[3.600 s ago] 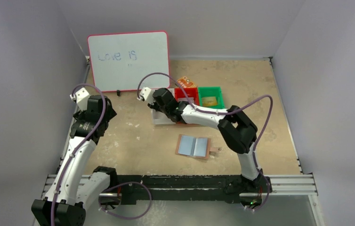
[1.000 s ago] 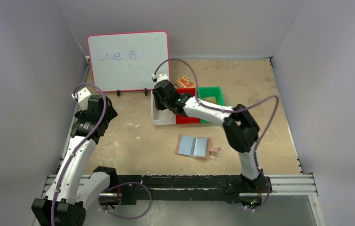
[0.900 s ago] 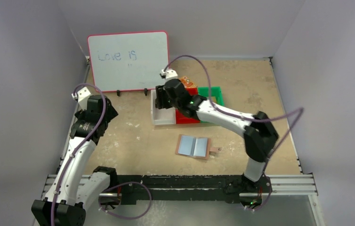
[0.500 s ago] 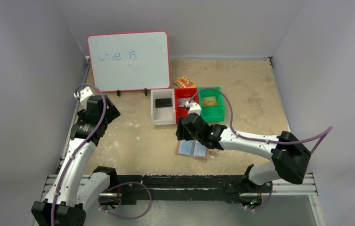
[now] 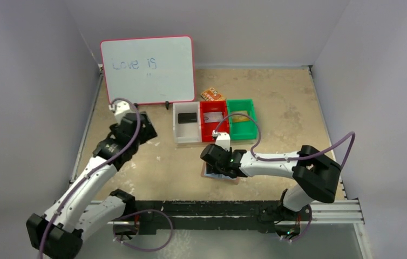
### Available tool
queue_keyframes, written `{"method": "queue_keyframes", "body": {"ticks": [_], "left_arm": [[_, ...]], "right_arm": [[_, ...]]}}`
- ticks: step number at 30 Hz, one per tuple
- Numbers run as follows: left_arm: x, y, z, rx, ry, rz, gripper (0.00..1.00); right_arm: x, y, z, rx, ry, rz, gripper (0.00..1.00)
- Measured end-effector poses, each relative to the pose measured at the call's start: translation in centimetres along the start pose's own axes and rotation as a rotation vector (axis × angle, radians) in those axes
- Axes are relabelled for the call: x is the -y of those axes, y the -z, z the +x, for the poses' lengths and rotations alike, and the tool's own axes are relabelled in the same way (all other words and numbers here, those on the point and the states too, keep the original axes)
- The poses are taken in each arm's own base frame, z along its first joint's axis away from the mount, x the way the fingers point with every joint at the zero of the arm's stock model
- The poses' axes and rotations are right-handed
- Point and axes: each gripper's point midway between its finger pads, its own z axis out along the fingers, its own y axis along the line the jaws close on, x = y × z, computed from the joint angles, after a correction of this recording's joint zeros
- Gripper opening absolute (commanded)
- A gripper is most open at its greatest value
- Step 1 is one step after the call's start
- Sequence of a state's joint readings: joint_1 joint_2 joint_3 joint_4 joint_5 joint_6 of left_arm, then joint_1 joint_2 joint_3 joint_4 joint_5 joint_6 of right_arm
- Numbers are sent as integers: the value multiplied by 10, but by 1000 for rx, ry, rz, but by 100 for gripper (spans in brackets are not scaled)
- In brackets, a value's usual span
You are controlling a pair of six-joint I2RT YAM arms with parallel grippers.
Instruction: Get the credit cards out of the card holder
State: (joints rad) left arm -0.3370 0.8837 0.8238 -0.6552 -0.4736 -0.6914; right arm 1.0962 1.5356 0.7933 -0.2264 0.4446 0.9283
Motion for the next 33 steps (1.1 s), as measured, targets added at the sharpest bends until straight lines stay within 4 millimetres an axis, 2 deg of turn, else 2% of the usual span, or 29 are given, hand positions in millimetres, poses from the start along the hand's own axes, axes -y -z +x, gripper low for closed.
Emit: {"method": "queue_keyframes", "body": {"ticks": [3,6,7,11,16,22,28,33], "left_arm": [[44,12,36,-38,-84,110,84],[69,22,65,-64,-155,156,83],[74,25,73,-71,-169,168,82],[89,36,86,-73,-155,216,81],[94,39,110,-100,-136,238,81],[111,45,146,-148,-157,287,81],[129,48,178,-186,-181,317,81],[139,50,179,-187,-143,339,81]], "right_arm": [[-2,-2,-3,11,1,12,56],[-3,-5,-6,25,0,20,43],[-5,-6,-7,32,-4,19,36],[-7,-9,-11,53,-22,12,20],[-7,-8,-10,72,-37,-18,1],[-8,-6,-8,95,-66,-86,0],[-8,3,4,86,-104,-193,0],[-7,12,11,76,-168,-308,0]]}}
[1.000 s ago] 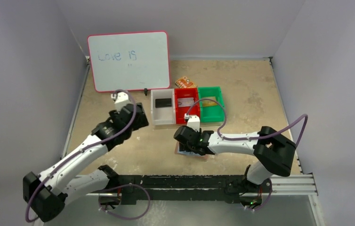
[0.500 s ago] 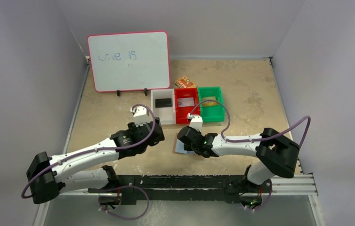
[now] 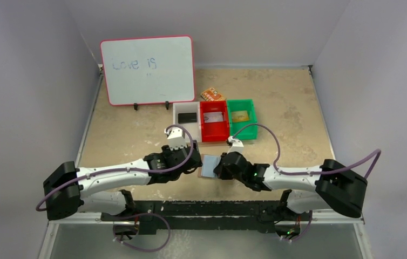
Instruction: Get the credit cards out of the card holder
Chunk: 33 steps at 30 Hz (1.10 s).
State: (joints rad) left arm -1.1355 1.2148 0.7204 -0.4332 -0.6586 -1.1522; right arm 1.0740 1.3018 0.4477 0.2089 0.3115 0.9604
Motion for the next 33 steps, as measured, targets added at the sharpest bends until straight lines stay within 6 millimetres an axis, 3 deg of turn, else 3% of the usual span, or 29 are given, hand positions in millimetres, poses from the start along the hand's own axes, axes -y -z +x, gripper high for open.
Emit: {"method": "queue_keyframes", "body": {"ticks": [9,10,11,12,14,16,17,23,28,33], "left_arm": [[19,-5,2,-4,41,56,79],[19,-7,4,-8,40,52,79],[19,-9,6,-13,36,48,79],[18,-10,8,-16,33,45,79],[18,-11,9,-18,32,43,79],[18,-11,8,-15,39,41,79],[18,-12,7,-9,45,36,79],[3,-5,-12,73,126,-14,81],[-5,7,-30,136,178,-10,81],[-19,8,-31,154,150,-62,82]], "right_arm": [[1,5,-23,49,-120,-70,0],[0,6,-26,57,-126,-76,6],[0,8,-29,64,-129,-80,23],[-1,10,-31,71,-133,-85,32],[-2,13,-35,81,-132,-92,40],[-1,15,-35,80,-120,-87,56],[1,14,-34,73,-110,-73,59],[2,2,-39,50,-19,12,68],[-4,-10,-41,34,61,110,69],[6,-17,-31,5,113,205,68]]}}
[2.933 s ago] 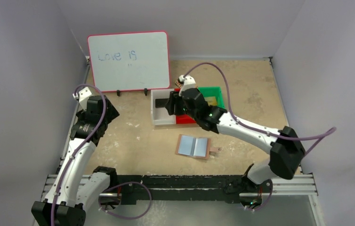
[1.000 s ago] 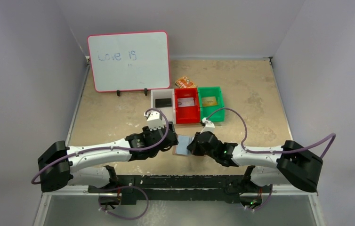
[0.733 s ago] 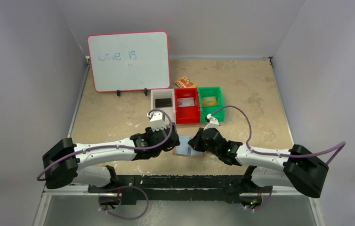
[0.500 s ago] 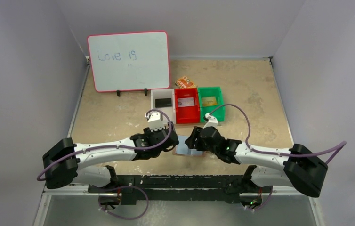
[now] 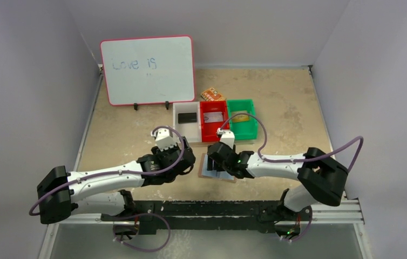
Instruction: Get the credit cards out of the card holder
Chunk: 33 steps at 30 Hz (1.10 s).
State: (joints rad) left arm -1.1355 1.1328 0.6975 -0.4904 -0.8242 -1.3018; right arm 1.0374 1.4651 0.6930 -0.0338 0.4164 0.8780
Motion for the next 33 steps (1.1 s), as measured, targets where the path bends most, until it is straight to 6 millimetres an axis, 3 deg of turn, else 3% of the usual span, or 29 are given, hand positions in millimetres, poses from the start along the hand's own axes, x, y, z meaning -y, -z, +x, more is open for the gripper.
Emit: {"method": "queue_keyframes", "body": {"ticks": [6,12,26,33], "left_arm": [[-5,1,-3,14,13,-14,82],[-8,3,-5,18,20,-12,82],[-7,-3,8,-8,33,-10,82],[4,-11,28,-71,4,15,82]], "right_arm": [[2,-10,3,-7,44,72,65],[-10,-20,-3,31,37,90,50],[2,-20,-4,70,-17,86,0],[9,-22,-7,61,-137,-62,0]]}}
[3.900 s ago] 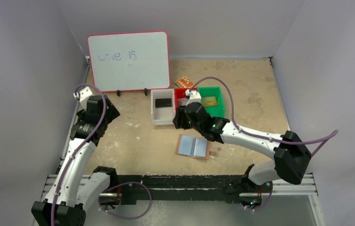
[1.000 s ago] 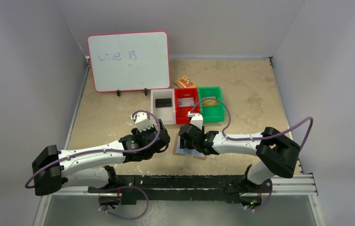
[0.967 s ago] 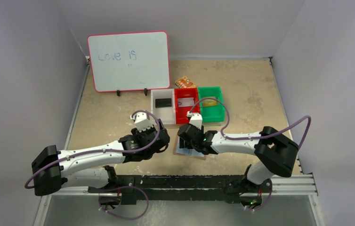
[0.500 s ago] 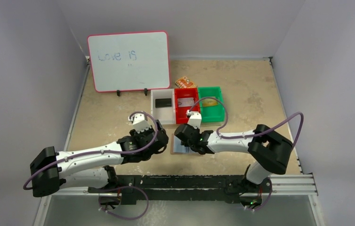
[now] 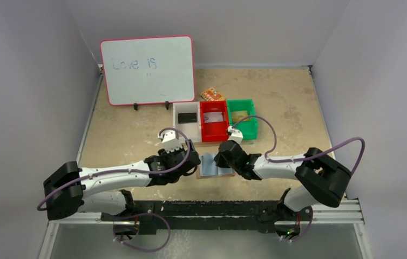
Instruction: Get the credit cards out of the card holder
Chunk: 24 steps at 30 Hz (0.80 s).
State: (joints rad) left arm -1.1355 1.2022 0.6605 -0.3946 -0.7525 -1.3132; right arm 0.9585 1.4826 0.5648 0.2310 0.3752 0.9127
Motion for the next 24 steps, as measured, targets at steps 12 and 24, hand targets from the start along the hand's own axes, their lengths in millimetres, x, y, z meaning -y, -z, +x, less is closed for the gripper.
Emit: {"method": "queue_keyframes", "body": {"ticks": [12,24], "left_arm": [[45,-8,37,-145,-34,166,80],[69,-16,41,-148,-43,239,80]], "right_arm": [[-1,-2,4,-35,-141,-206,0],[-4,-4,4,-34,-189,-241,0]]}}
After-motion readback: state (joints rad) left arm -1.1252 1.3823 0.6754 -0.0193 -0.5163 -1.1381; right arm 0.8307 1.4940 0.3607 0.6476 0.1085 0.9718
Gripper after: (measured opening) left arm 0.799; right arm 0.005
